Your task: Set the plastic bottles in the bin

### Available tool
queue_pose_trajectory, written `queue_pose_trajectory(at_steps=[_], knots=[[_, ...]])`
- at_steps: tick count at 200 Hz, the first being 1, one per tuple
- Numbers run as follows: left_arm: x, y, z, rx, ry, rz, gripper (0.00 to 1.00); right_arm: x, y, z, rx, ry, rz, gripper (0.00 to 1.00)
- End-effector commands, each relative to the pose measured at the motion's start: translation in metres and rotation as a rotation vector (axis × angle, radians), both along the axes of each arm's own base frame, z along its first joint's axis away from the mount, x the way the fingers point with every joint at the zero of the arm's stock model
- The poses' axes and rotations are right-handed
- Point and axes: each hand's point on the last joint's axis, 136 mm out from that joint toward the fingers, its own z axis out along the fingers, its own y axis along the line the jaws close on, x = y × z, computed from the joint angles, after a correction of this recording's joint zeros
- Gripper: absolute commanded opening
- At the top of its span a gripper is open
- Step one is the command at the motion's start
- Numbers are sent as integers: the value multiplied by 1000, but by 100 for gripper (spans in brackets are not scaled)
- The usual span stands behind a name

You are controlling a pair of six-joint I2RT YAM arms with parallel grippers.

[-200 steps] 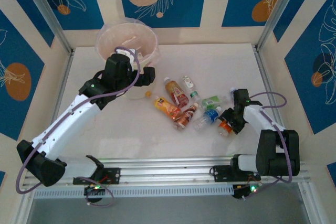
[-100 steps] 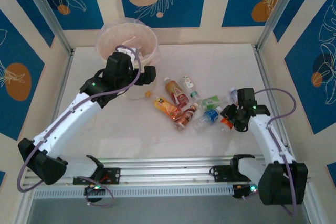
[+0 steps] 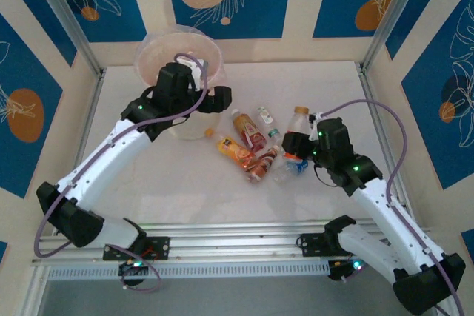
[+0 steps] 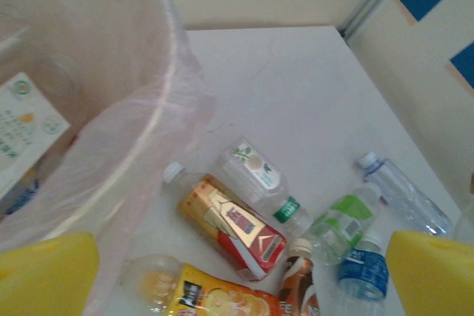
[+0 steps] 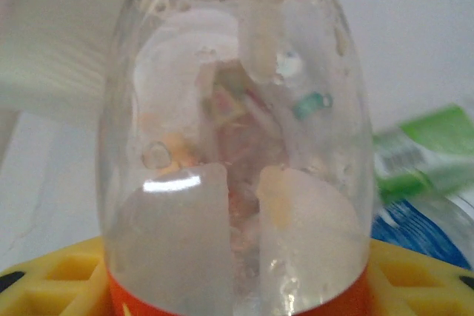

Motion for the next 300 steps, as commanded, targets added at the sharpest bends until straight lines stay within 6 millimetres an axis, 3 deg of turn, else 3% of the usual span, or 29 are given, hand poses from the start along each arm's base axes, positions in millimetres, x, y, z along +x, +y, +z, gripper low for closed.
queue_pose_trajectory(at_steps=[1,27,83,151,187,261,300], knots=[[-11,-31,29,-94,-35,-145,98,12,29,52,49,-232,118,47],[-19,-57,40,-150,-32,-247,97,17,54,70,89,-307,201,47],[-38,-108,56,-250,-11,-416,96,25,83,85,138,-359,280,48],[-36,-135,52,-225,-8,-454,96,23,99,92,164,-374,322,48],[-30,-138,45,-203,2,-441,84,20,104,94,172,-378,336,48],[-26,-135,43,-182,-5,-417,36,19,108,94,170,-377,339,49],[-25,-131,44,-163,-21,-406,16,22,110,95,166,-370,340,51]])
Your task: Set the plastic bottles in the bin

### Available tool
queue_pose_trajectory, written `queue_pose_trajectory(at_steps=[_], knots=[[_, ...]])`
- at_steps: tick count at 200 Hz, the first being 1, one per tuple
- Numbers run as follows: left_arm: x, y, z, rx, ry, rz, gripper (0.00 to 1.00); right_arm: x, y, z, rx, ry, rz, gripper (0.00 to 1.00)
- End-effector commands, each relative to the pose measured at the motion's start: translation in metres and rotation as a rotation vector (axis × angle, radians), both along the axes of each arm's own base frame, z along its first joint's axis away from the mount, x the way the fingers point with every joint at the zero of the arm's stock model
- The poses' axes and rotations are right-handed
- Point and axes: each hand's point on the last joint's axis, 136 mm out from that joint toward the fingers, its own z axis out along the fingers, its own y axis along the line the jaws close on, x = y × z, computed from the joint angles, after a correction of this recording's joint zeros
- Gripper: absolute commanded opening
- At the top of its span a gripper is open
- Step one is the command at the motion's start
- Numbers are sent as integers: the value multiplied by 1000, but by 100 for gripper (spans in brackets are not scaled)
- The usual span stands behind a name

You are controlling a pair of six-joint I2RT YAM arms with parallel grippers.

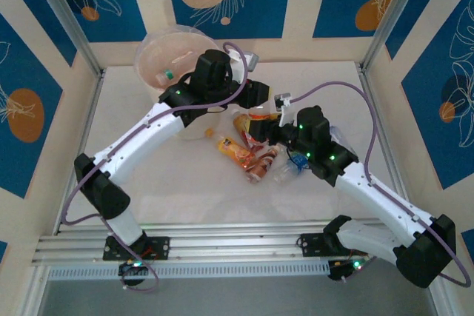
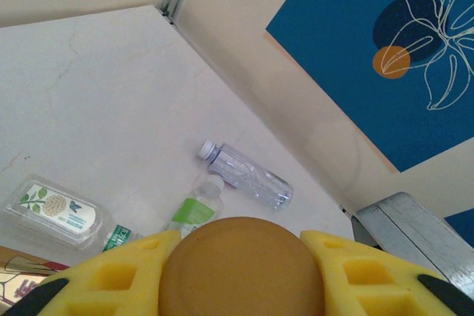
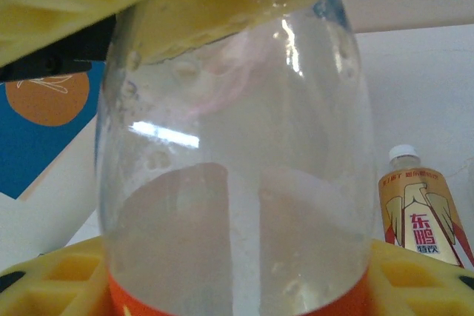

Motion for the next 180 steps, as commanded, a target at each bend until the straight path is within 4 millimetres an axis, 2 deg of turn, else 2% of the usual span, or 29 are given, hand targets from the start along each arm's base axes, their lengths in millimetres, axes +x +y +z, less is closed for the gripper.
queue_pose_trajectory(at_steps=[1,17,55,93,140,164,180], knots=[[-3,2,14,7,-45,-1,16,2,5,29,33,-65,9,51],[-2,7,19,28,-76,19,11,3,5,28,21,-55,4,57],[10,39,49,114,-210,117,3,2,-2,26,-28,-6,-26,100],[31,89,99,168,-359,262,3,-1,-23,29,-80,34,-119,99],[69,162,153,165,-499,464,2,6,-83,11,-186,203,-394,99],[87,197,166,225,-556,564,2,5,-108,-6,-206,302,-483,99],[100,217,161,286,-547,609,2,4,-125,-18,-206,365,-542,99]])
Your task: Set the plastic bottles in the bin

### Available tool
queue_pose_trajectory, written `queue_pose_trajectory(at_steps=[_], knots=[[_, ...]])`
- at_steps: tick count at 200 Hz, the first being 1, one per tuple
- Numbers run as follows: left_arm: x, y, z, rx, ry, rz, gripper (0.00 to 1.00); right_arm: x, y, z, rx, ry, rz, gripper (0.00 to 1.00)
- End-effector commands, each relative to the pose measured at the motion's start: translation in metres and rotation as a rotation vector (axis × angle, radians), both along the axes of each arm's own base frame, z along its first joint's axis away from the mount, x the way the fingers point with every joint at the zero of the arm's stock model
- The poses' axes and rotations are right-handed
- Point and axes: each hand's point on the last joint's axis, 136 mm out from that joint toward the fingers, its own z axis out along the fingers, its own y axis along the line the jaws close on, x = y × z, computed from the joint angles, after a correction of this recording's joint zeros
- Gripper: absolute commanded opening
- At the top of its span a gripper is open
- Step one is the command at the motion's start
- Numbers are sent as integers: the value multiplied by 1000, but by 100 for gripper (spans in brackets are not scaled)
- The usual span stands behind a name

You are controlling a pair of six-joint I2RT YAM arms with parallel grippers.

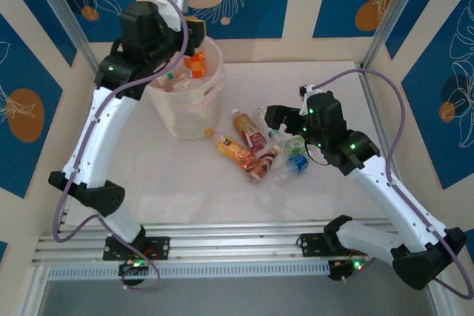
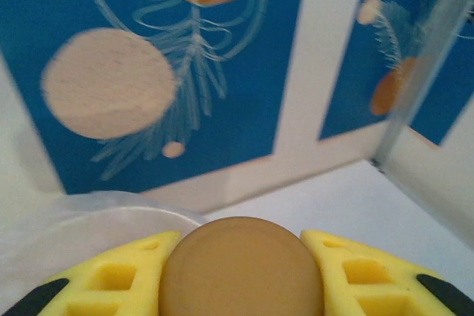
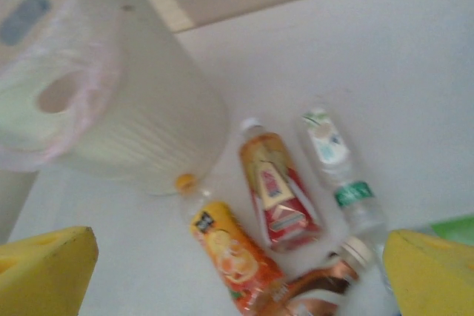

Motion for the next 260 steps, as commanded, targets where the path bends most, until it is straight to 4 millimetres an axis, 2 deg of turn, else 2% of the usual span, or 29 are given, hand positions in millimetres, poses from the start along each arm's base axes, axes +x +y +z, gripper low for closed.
queue_pose_trajectory(at_steps=[1,36,97,135,173,221,260], knots=[[11,32,11,81,-42,96,2,-9,-35,-23,-25,131,-144,99],[35,62,-16,138,30,180,2,-14,-67,-41,0,212,-247,99],[66,82,-66,169,76,286,2,-20,-111,-46,-36,231,-372,99],[63,92,-86,140,51,326,3,-20,-140,-62,-50,288,-461,99],[55,111,-109,126,79,395,4,-19,-162,-76,-51,344,-526,99],[50,124,-142,95,118,450,12,-14,-192,-87,-63,363,-616,99],[51,125,-160,85,147,464,19,3,-213,-107,-34,409,-621,99]])
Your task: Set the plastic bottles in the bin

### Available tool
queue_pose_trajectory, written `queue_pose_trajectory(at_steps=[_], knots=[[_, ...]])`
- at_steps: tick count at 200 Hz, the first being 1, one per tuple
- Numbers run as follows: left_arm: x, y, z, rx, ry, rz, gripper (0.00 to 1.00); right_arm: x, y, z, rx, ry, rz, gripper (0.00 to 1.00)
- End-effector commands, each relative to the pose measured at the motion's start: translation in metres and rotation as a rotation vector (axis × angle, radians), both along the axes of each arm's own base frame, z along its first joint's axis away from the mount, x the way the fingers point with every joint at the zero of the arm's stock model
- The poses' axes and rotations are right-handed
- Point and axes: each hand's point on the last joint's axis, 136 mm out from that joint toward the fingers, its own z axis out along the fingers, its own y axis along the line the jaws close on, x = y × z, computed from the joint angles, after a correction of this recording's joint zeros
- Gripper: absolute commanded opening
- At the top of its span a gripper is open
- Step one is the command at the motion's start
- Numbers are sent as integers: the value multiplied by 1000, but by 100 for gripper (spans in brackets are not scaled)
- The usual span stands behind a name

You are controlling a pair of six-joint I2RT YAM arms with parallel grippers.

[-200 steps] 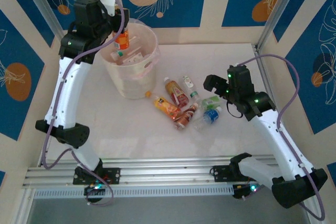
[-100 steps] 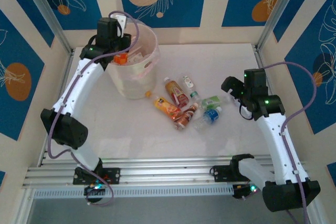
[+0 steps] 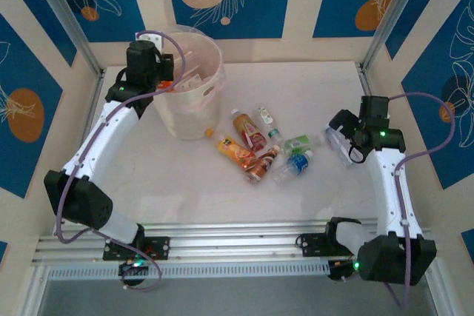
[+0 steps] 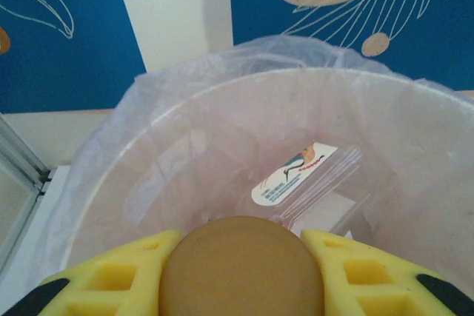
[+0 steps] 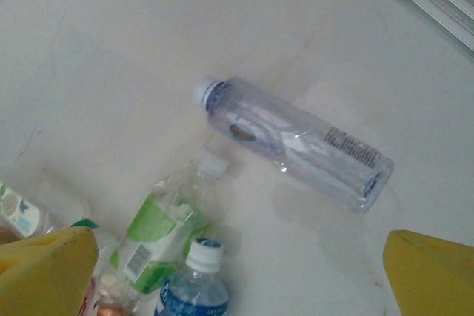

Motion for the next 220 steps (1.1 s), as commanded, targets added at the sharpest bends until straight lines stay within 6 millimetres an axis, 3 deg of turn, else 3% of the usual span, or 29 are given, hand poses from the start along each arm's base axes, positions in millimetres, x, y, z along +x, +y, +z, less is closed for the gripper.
queue_pose_trajectory(at_steps=[1,41,81,157,220], knots=[[0,14,1,-16,-16,58,19,11,-6,-18,34,27,36,99],[-1,21,-13,-11,-4,96,27,34,-18,-39,19,74,83,99],[-5,24,-21,-21,10,114,46,53,-34,-64,12,134,64,99],[-18,38,8,0,-32,171,78,72,-37,-96,90,225,123,99],[-33,24,31,-71,-13,84,99,70,-33,-105,114,256,149,99]])
